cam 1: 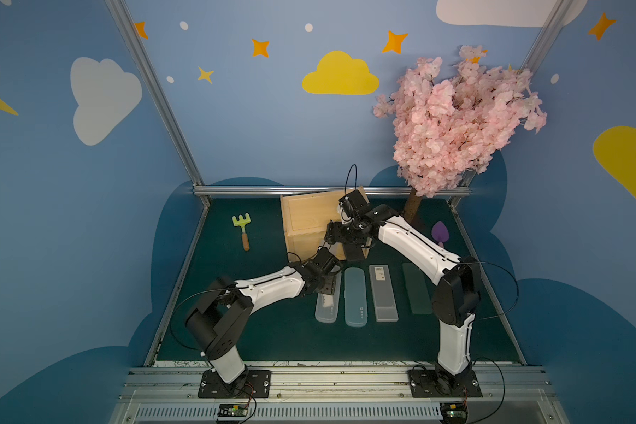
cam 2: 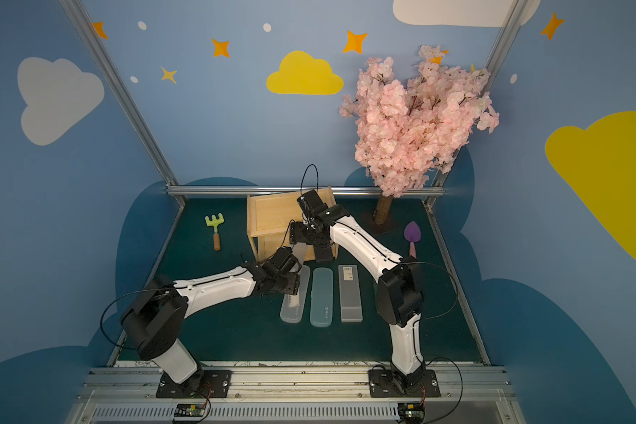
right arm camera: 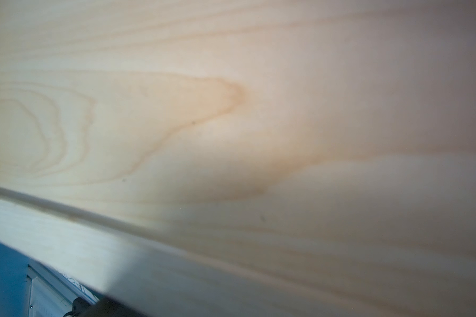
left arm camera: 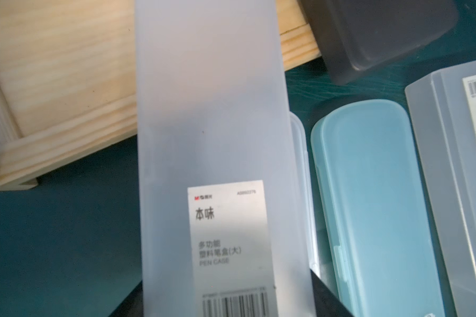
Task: Remove the pencil cases from the shelf
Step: Pick up the pencil case from the shelf.
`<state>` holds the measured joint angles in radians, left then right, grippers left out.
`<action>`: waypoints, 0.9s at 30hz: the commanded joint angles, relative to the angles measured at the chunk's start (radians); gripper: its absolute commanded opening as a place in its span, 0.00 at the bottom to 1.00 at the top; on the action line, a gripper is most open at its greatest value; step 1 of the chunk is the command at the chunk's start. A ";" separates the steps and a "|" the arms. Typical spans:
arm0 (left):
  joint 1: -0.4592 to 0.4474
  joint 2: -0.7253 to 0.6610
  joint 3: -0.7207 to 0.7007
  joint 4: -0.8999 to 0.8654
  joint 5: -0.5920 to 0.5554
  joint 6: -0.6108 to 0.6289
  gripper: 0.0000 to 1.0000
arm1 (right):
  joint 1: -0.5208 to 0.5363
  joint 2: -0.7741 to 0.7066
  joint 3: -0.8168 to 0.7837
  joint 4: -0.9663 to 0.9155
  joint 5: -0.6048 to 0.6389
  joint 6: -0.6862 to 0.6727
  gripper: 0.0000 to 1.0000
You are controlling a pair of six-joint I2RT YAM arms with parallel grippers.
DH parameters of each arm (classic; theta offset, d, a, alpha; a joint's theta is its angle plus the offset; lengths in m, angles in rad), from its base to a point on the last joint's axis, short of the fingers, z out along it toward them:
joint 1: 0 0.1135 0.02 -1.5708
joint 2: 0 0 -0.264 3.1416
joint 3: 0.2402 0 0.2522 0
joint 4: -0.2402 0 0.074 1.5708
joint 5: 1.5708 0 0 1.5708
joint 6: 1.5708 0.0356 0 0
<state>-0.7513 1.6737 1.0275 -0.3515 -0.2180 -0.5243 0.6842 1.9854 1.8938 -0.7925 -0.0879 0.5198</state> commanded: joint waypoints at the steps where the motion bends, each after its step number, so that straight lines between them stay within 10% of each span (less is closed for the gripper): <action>1: -0.001 -0.051 -0.026 -0.062 -0.003 -0.006 0.61 | -0.001 0.034 0.085 0.038 0.005 0.000 0.81; 27: 0.023 -0.379 -0.313 -0.162 -0.041 -0.011 0.61 | 0.017 0.307 0.474 -0.022 -0.065 -0.023 0.90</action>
<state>-0.7044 1.3670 0.7826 -0.4255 -0.2684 -0.5232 0.7830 2.2559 2.3112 -0.9501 -0.2741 0.4370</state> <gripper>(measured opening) 0.717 0.899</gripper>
